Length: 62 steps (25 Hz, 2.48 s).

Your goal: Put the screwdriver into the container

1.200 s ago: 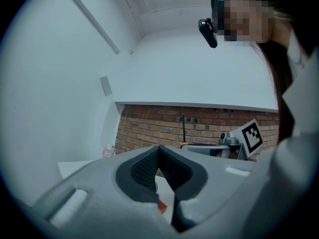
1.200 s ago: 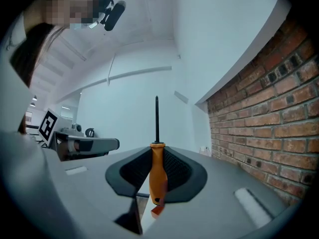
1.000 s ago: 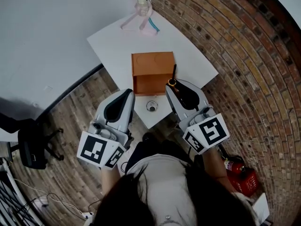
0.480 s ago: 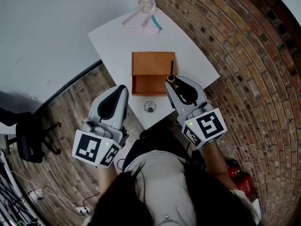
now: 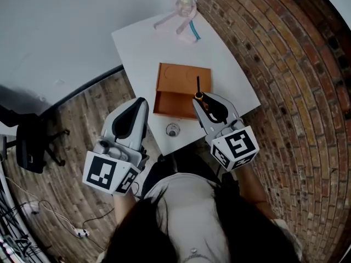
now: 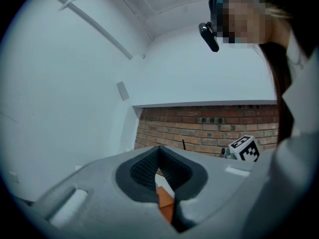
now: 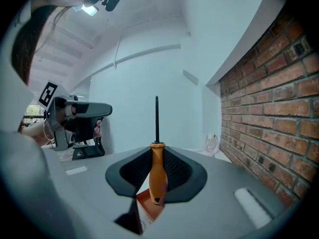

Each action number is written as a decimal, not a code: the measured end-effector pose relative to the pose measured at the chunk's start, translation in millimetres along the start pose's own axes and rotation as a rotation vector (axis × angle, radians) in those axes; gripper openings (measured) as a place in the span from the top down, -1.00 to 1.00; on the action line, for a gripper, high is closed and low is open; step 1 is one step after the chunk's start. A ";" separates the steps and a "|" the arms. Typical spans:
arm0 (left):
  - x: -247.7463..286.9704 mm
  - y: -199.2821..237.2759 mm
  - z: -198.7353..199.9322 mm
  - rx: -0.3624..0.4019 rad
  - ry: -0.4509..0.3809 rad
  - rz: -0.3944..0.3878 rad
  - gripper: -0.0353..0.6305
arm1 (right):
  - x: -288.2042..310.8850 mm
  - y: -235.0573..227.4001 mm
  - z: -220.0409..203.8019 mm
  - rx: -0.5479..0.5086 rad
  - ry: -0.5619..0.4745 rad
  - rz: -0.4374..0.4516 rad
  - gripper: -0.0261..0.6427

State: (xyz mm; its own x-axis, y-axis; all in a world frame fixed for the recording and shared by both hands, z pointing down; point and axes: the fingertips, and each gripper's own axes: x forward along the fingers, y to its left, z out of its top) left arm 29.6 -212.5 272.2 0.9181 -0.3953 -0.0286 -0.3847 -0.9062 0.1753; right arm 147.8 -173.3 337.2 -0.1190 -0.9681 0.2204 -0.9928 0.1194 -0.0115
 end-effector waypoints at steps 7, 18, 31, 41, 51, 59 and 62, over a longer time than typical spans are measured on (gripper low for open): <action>6.2 5.8 -6.3 -0.011 0.001 0.087 0.89 | 17.7 -15.9 -21.4 -0.030 0.064 0.070 0.70; 5.3 18.4 -13.8 -0.021 0.005 0.216 0.89 | 46.7 -26.2 -62.4 -0.101 0.174 0.182 0.69; -9.9 24.4 -27.9 -0.043 0.032 0.328 0.89 | 71.2 -28.3 -118.7 -0.199 0.309 0.285 0.69; -15.8 22.4 -32.6 -0.064 0.040 0.362 0.89 | 82.8 -27.5 -166.5 -0.244 0.409 0.331 0.69; -21.1 18.9 -29.1 -0.044 0.033 0.363 0.89 | 91.9 -28.9 -201.3 -0.267 0.483 0.358 0.69; -24.5 18.3 -34.7 -0.050 0.083 0.386 0.89 | 93.3 -30.1 -224.2 -0.273 0.536 0.371 0.70; -24.4 18.0 -34.4 -0.053 0.085 0.387 0.89 | 95.8 -30.5 -231.5 -0.286 0.559 0.378 0.70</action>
State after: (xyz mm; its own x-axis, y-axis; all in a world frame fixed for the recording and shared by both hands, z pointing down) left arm 3.5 -214.0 309.9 0.7120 -0.6900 0.1307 -0.7001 -0.6831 0.2078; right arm 170.2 -218.7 584.5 -0.3514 -0.6016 0.7174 -0.8337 0.5497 0.0526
